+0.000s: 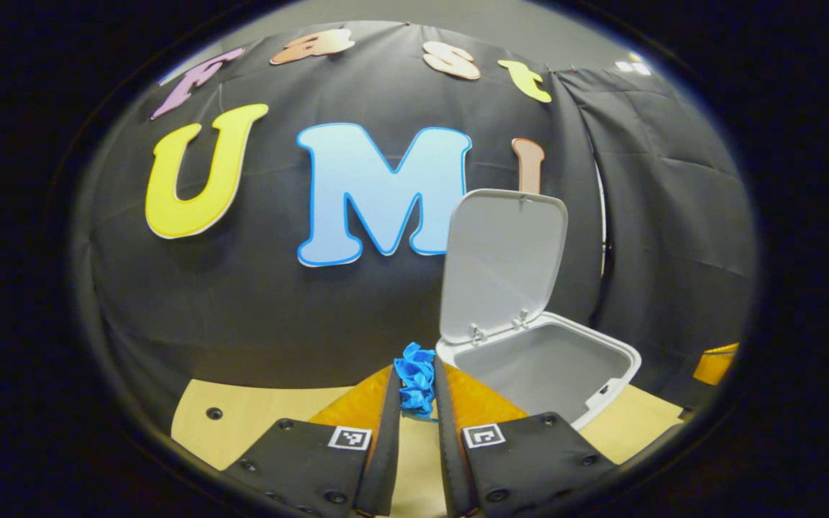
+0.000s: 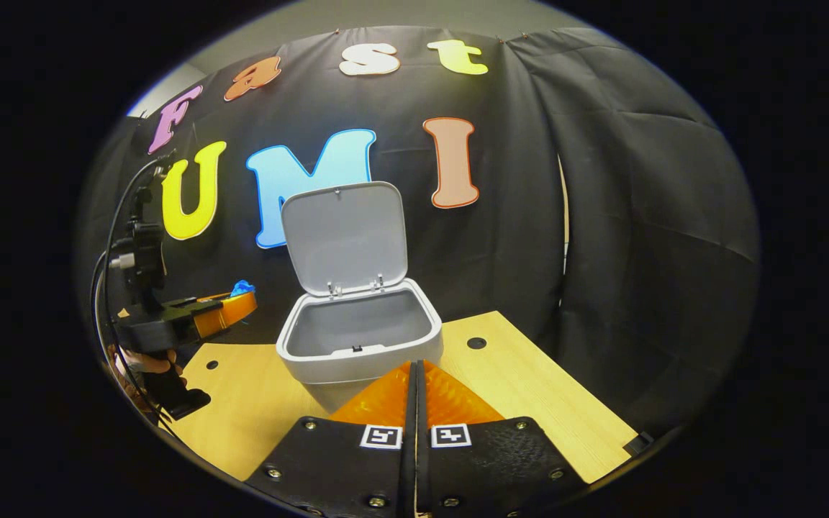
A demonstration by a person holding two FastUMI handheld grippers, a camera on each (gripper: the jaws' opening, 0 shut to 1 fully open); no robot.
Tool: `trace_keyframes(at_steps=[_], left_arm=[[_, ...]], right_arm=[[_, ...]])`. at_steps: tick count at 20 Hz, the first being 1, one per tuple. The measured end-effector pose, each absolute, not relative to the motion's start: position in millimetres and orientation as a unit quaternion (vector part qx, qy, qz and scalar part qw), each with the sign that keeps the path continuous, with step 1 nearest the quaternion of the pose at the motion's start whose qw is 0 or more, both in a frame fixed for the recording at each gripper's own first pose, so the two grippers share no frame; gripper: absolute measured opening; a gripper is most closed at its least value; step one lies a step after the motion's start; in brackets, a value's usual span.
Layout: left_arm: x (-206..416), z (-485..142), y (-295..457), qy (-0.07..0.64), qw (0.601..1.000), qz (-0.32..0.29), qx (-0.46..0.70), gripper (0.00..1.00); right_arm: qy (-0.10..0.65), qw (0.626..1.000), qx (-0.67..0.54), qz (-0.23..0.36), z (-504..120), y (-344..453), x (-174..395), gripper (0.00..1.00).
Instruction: Press the lid of the desktop garbage bin to open it, pick up the crumpled paper on the desktop and throw it into the bin, then pick up the pop can on the desktop and drop it into the bin, and finally close the garbage bin lid.
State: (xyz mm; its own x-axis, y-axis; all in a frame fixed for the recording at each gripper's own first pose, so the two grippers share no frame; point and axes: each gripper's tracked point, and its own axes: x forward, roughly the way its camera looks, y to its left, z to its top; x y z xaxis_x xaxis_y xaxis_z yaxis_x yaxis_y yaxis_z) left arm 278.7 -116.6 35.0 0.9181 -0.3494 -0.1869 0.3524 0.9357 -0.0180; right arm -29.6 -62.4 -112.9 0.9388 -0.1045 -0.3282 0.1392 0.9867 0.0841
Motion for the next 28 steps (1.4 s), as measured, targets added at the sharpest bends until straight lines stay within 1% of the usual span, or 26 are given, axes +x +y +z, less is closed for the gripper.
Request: trace_keyframes(at_steps=[10, 11, 13, 16, 18, 20, 21, 26, 28], left_arm=[[271, 44, -191, 0.085, 0.965, -0.246, 0.003, 0.35], [270, 45, -194, 0.085, 0.965, -0.248, 0.0, 0.41], [269, 43, -196, 0.085, 0.965, -0.249, -0.004, 0.48], [270, 42, -192, 0.086, 0.966, -0.244, -0.007, 0.85], [270, 40, -188, 0.089, 0.967, -0.241, -0.008, 0.85], [269, 41, -182, 0.088, 0.968, -0.235, -0.01, 0.83], [269, 42, -178, 0.087, 0.968, -0.233, -0.01, 0.84], [267, 45, -150, 0.084, 0.974, -0.211, -0.011, 0.84], [267, 46, -134, 0.083, 0.977, -0.197, -0.012, 0.85]], right_arm=[[0.17, 0.979, 0.059, -0.095, -119, -85, -48, 0.01], [0.17, 0.979, 0.06, -0.097, -119, -86, -49, 0.01], [0.171, 0.979, 0.06, -0.098, -120, -87, -52, 0.01], [0.172, 0.979, 0.061, -0.096, -121, -87, -53, 0.01], [0.173, 0.979, 0.062, -0.094, -122, -84, -54, 0.01], [0.175, 0.979, 0.062, -0.089, -124, -80, -54, 0.0], [0.176, 0.979, 0.062, -0.086, -126, -78, -53, 0.0], [0.184, 0.979, 0.059, -0.058, -131, -57, -49, 0.0], [0.188, 0.98, 0.056, -0.043, -134, -46, -46, 0.0]])
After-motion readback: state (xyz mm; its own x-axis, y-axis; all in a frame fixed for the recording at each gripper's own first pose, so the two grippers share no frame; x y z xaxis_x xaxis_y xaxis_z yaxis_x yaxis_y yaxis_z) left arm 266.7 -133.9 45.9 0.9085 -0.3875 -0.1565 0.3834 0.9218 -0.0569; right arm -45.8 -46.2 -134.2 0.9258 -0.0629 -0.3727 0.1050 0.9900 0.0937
